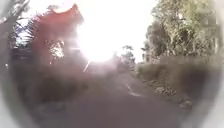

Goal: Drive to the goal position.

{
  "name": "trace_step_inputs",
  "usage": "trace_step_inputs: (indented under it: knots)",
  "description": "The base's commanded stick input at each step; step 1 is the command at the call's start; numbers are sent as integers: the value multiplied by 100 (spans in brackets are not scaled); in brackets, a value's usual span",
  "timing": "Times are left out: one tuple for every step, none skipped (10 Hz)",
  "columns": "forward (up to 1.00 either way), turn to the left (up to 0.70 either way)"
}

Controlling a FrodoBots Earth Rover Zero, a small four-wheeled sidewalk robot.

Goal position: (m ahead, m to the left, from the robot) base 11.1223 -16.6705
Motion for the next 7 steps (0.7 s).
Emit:
trace_step_inputs:
  knots:
    - [50,0]
    - [50,0]
    - [50,0]
    - [50,0]
    - [50,0]
    - [50,0]
    - [50,0]
